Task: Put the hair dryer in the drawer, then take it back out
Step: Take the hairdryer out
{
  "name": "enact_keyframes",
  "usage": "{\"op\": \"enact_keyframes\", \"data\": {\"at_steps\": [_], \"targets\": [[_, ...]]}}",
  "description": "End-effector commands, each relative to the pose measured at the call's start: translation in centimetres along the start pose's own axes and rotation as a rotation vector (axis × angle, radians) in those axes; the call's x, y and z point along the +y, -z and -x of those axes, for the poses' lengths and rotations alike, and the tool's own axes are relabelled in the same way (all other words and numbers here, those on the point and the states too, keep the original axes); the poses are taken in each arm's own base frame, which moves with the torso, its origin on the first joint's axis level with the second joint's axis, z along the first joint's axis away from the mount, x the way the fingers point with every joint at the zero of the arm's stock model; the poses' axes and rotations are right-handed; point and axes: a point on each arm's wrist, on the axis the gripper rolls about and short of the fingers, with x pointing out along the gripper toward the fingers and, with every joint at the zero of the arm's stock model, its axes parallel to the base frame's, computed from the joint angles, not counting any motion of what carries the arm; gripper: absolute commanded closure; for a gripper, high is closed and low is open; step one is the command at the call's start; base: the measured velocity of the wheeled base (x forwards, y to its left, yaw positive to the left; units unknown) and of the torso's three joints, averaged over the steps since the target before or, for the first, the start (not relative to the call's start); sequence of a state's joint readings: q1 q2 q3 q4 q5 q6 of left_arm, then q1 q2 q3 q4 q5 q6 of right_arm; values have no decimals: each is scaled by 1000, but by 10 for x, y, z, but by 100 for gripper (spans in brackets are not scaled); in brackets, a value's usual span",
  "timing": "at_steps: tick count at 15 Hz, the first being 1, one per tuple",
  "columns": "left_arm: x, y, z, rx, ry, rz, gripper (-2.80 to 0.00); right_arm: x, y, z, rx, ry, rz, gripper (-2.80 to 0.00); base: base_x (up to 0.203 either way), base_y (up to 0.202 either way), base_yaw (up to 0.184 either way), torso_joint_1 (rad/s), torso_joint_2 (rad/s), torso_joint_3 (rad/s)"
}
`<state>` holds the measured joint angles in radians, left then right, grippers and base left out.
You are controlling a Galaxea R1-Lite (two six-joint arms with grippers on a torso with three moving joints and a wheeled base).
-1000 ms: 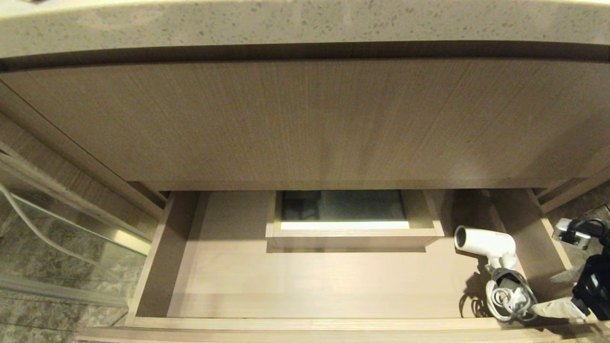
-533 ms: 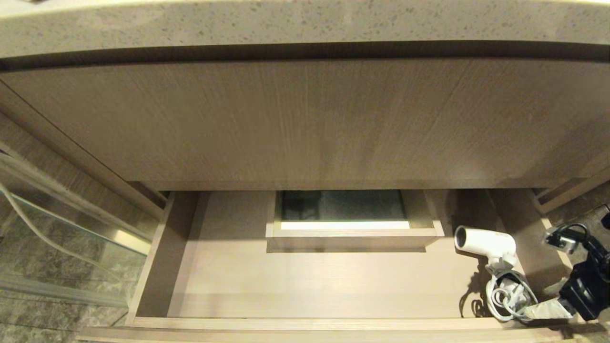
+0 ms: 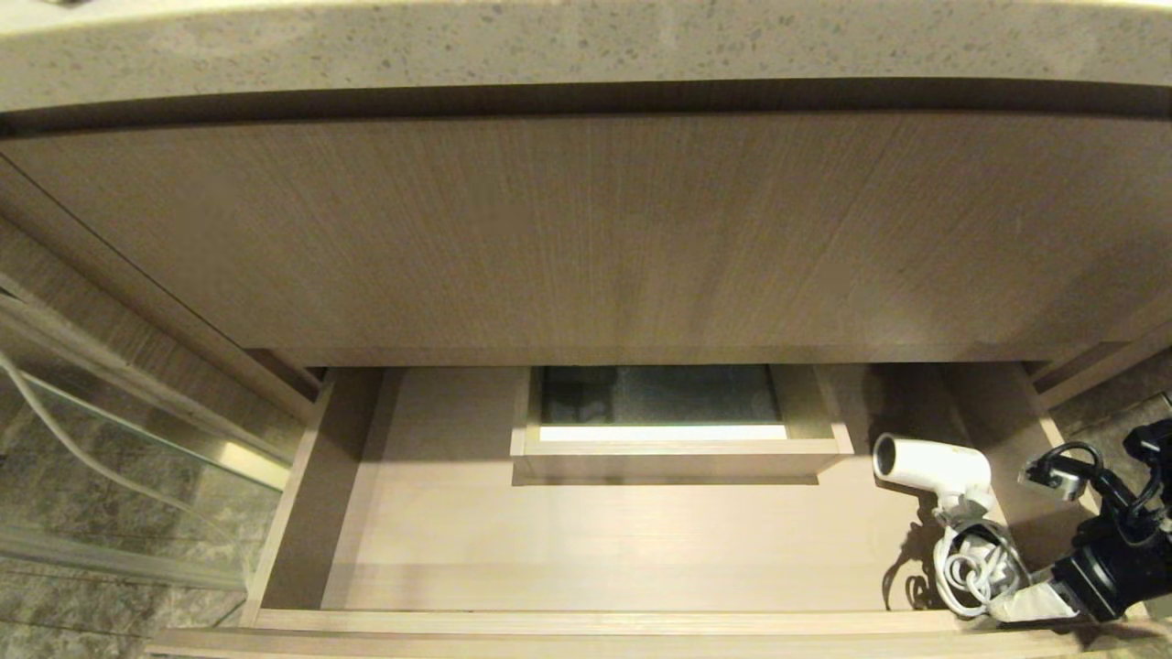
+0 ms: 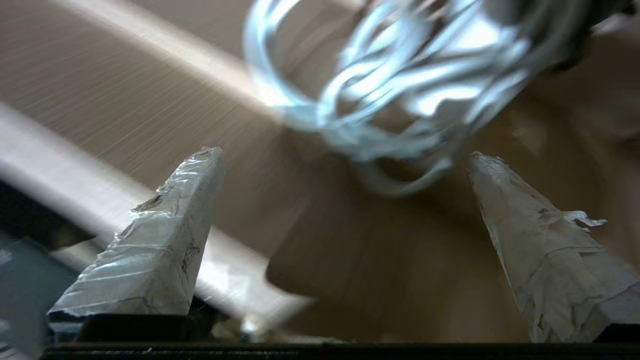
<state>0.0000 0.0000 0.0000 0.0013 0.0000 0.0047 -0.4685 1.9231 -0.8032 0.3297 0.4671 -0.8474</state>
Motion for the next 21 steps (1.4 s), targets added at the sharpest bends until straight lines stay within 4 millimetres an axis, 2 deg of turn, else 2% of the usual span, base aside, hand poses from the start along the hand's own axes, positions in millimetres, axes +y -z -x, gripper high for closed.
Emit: {"op": "enact_keyframes", "data": {"at_steps": [1, 3, 6, 12, 18, 21], "targets": [[0, 0, 0, -1, -2, 0, 0, -10, -2, -11, 11, 9, 11, -280, 0, 0, 0, 0, 0, 0], [0, 0, 0, 0, -2, 0, 0, -20, -8, -17, 39, 88, 39, -280, 0, 0, 0, 0, 0, 0], [0, 0, 0, -1, 0, 0, 0, -23, -13, -23, 89, 175, 69, -280, 0, 0, 0, 0, 0, 0], [0, 0, 0, -1, 0, 0, 0, -19, -17, -33, 112, 156, 86, -280, 0, 0, 0, 0, 0, 0], [0, 0, 0, 0, -1, 0, 0, -38, -39, -36, 63, 197, 42, -280, 0, 0, 0, 0, 0, 0], [0, 0, 0, 0, 0, 0, 0, -40, -40, -38, 63, 199, 33, -280, 0, 0, 0, 0, 0, 0]]}}
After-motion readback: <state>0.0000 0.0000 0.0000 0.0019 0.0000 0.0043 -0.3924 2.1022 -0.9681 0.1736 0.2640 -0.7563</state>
